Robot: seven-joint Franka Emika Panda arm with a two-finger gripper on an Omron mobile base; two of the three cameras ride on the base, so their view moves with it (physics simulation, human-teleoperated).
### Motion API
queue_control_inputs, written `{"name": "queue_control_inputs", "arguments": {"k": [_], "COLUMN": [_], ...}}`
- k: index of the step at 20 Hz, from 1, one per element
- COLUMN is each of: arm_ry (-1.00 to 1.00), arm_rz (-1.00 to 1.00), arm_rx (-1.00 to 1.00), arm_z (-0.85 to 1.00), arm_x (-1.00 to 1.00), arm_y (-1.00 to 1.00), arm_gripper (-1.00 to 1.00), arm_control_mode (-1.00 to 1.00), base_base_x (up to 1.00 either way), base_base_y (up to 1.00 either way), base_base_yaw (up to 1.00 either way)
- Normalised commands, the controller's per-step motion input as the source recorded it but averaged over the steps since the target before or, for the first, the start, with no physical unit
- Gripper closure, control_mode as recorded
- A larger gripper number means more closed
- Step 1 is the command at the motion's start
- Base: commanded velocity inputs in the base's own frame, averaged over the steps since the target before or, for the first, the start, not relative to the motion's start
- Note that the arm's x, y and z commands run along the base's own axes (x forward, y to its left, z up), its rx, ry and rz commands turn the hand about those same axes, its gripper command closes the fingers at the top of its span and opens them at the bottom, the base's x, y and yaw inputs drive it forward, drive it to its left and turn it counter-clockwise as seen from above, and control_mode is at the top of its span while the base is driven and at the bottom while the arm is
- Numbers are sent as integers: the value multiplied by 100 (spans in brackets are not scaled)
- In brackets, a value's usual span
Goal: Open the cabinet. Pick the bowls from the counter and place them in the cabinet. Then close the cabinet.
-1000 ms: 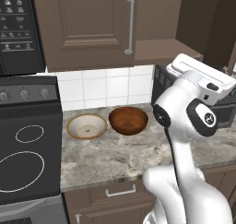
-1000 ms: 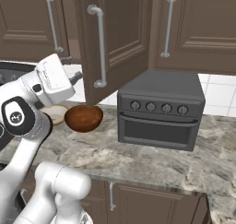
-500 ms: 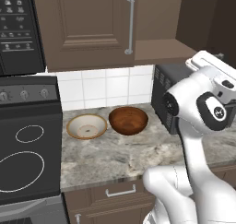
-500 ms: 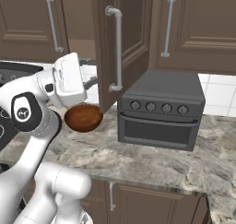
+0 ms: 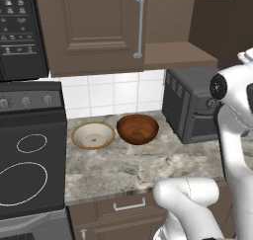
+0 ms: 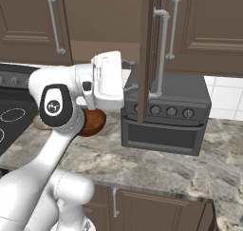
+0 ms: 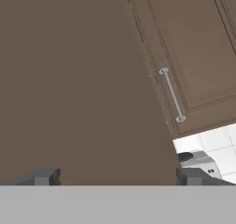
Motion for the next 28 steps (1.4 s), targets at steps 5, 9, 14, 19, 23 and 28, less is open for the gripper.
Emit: {"name": "queue_control_inputs", "arguments": {"k": [5, 9, 14, 19, 23, 28], "arm_ry": [-11, -28, 8, 36, 24, 1], "arm_rz": [1, 13, 26, 29, 12, 2], "arm_rx": [-4, -32, -22, -17, -8, 0], "arm_z": [0, 18, 87, 67, 11, -6], "arm_x": [-47, -70, -17, -1, 0, 3], "arm_y": [32, 85, 60, 65, 67, 75], "arm_gripper": [-100, -100, -100, -100, -100, -100], "arm_control_mode": [-100, -100, -100, -100, -100, -100], "base_base_x": [0, 0, 0, 0, 0, 0], "base_base_y": [0, 0, 0, 0, 0, 0], "base_base_yaw": [0, 0, 0, 0, 0, 0]}}
